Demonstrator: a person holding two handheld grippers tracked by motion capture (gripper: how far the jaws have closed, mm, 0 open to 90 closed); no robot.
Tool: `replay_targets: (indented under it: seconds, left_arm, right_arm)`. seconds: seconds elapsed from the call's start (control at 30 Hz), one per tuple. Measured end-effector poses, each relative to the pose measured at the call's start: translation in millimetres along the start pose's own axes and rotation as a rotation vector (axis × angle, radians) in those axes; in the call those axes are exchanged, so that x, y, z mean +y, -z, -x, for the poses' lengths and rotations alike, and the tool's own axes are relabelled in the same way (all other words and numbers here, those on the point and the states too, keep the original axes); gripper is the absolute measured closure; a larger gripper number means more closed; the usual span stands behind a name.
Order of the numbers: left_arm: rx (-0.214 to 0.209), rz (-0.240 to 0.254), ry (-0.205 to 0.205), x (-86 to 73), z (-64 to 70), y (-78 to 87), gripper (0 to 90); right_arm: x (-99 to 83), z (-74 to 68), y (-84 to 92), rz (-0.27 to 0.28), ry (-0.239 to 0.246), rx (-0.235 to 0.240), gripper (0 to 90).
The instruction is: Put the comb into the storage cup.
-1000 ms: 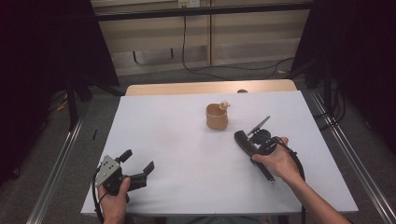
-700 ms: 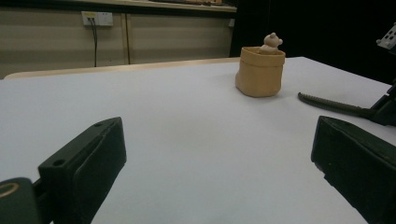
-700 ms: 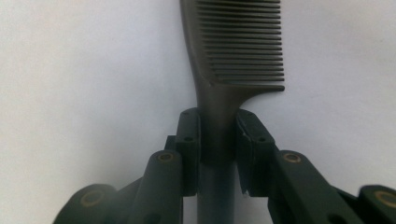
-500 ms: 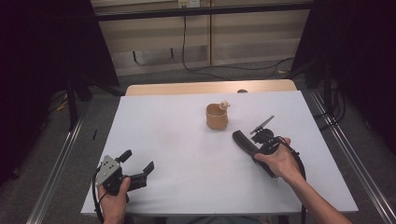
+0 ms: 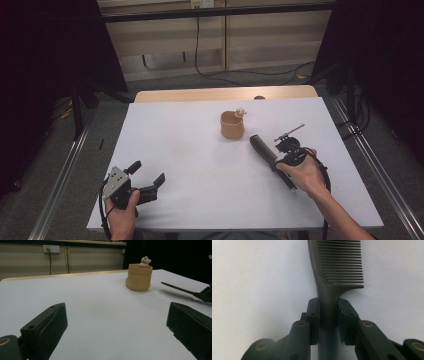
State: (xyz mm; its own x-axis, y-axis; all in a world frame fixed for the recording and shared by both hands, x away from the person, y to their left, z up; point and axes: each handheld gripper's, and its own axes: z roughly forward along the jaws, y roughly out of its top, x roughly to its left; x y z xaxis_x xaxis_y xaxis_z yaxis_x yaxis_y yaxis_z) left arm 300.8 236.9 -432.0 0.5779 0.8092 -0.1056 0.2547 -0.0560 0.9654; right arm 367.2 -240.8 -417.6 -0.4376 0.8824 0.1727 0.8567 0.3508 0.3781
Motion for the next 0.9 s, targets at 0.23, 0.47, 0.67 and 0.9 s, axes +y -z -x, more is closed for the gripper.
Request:
replay_targets:
  seconds: [0.23,0.47,0.67,0.9]
  left_arm:
    - [-0.001,0.006,-0.002,0.4,0.2,0.9,3.3]
    - [0.0,0.003,0.0,0.2,-0.9,0.6,3.3]
    - [-0.001,0.006,-0.007,0.9,-0.3,1.8,3.3]
    - [-0.005,0.007,-0.004,0.9,-0.7,2.1,3.3]
  right_arm:
    - [-3.6,-0.5,6.3,0.095,0.001,0.011,72.9]
    - [-9.9,2.6,9.6,0.19,-0.032,0.029,72.9]
    - [-16.1,5.9,14.3,0.297,-0.029,0.055,72.8]
    - [-20.4,10.8,20.9,0.414,0.007,0.08,72.9]
